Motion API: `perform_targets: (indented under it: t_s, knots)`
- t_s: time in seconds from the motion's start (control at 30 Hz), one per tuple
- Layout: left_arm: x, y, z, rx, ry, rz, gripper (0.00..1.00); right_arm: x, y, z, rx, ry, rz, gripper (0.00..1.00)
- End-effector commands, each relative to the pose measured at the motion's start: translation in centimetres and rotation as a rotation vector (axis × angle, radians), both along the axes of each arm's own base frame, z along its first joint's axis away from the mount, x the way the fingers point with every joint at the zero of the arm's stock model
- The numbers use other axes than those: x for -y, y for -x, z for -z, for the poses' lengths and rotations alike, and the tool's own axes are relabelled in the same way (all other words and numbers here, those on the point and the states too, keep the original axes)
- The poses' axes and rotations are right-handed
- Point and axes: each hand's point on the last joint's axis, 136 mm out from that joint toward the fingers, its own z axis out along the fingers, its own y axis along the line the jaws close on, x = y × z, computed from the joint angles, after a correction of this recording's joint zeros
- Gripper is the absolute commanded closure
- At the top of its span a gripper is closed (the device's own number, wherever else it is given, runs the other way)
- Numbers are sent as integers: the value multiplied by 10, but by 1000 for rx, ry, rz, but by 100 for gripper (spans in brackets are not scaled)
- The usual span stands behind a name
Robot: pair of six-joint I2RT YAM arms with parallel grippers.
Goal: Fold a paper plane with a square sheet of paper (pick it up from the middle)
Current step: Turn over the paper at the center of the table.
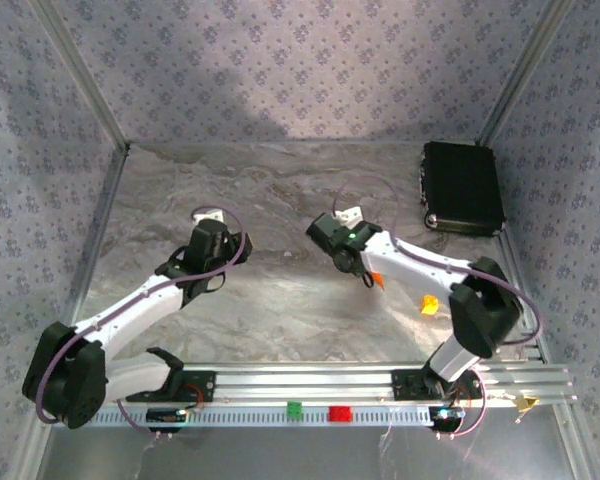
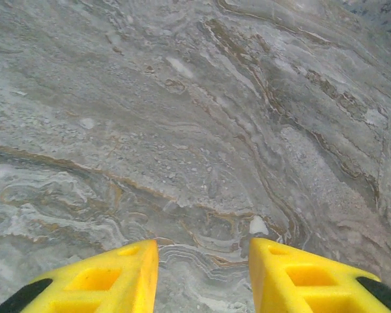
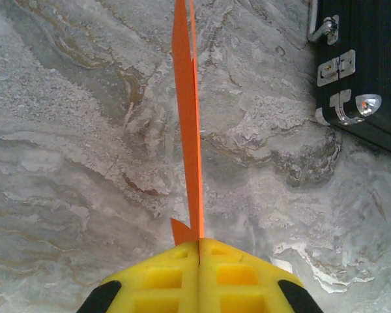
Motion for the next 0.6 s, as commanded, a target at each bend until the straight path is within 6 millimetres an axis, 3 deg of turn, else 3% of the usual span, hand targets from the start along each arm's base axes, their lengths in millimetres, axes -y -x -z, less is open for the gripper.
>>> perform_targets:
  t_s: [0.0, 0.13, 0.3, 0.47, 0.57]
  knots:
    - [-20, 3, -5, 22, -21, -85, 59, -5, -3, 3, 8, 83, 17, 100]
    - [-40, 9, -4, 17, -22, -175, 54, -46, -2, 36, -89, -71, -53, 98]
    - [-49, 11, 1, -6, -7, -209, 53, -88, 0, 58, -164, -204, -116, 95]
    - [-48, 10, 2, -14, -1, -202, 53, -119, 5, 65, -226, -334, -159, 85]
    - [-42, 9, 3, -17, 5, -171, 52, -136, 7, 56, -239, -487, -182, 71]
